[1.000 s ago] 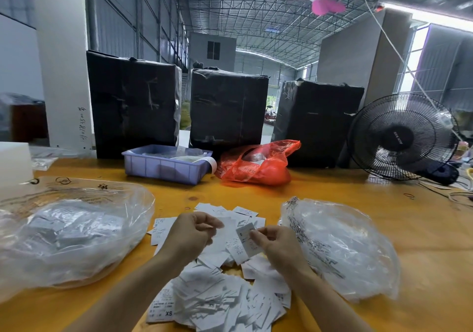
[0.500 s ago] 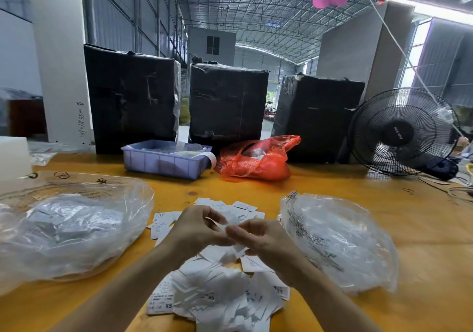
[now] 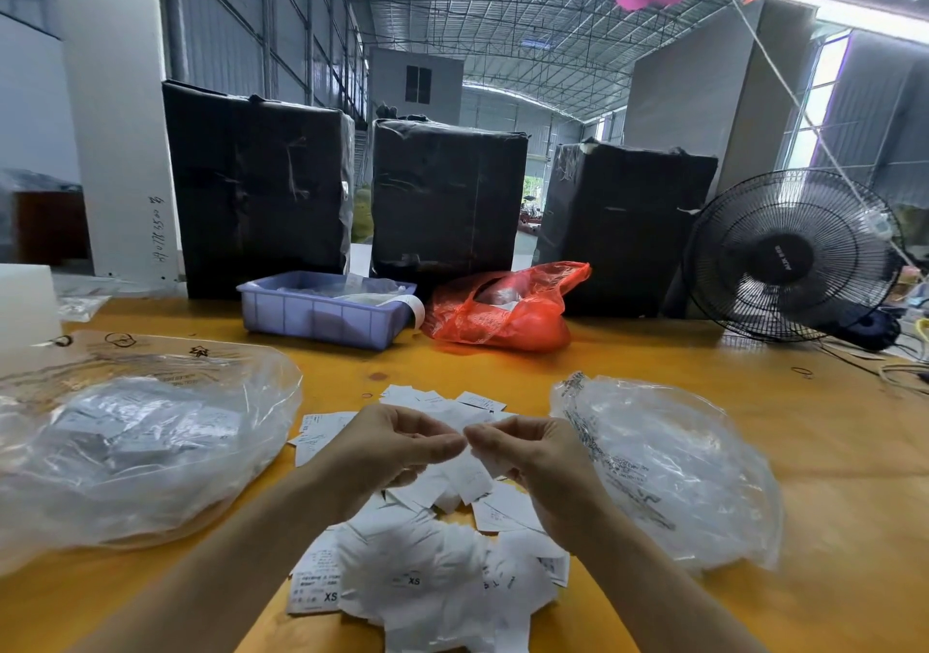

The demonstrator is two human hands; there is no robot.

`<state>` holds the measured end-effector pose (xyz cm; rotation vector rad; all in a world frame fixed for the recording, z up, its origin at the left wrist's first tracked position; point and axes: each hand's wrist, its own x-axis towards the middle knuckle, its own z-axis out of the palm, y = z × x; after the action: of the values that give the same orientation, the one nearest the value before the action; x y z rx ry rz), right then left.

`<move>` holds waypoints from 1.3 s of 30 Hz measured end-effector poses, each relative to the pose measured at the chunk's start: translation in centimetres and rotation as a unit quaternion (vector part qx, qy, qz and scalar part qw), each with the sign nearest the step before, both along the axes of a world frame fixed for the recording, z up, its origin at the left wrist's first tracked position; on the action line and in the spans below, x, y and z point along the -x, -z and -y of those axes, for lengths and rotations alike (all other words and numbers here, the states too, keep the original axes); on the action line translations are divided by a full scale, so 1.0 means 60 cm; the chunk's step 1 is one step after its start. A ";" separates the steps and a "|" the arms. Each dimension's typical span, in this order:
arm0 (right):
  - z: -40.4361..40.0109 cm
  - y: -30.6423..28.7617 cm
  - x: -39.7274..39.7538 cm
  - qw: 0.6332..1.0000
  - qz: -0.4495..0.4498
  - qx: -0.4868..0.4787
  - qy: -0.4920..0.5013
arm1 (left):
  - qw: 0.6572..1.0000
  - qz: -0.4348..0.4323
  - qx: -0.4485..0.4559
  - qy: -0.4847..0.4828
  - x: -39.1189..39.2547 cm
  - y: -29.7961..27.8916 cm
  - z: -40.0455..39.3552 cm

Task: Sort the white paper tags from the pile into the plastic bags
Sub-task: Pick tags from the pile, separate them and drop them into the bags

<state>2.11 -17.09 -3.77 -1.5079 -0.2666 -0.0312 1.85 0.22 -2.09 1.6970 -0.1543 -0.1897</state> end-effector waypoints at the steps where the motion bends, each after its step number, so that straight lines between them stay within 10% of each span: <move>1: 0.000 0.000 0.000 1.000 -0.001 -0.001 0.003 | 1.000 -0.006 -0.005 0.008 0.000 0.000 0.000; 18: -0.023 0.016 0.008 0.989 -0.009 0.130 -0.072 | 0.936 -0.051 0.317 -0.147 -0.008 0.014 0.033; 26: 0.031 -0.005 -0.008 0.989 0.041 0.102 0.104 | 0.992 0.017 0.058 -0.107 -0.003 0.010 0.008; 39: 0.020 -0.015 0.000 0.957 0.176 0.227 0.035 | 0.998 -0.022 0.013 -0.061 -0.005 0.012 0.007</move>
<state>2.12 -18.26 -2.84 -1.9677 -0.5339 -0.3167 2.17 -0.23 -2.82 1.6697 -0.0200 -0.1334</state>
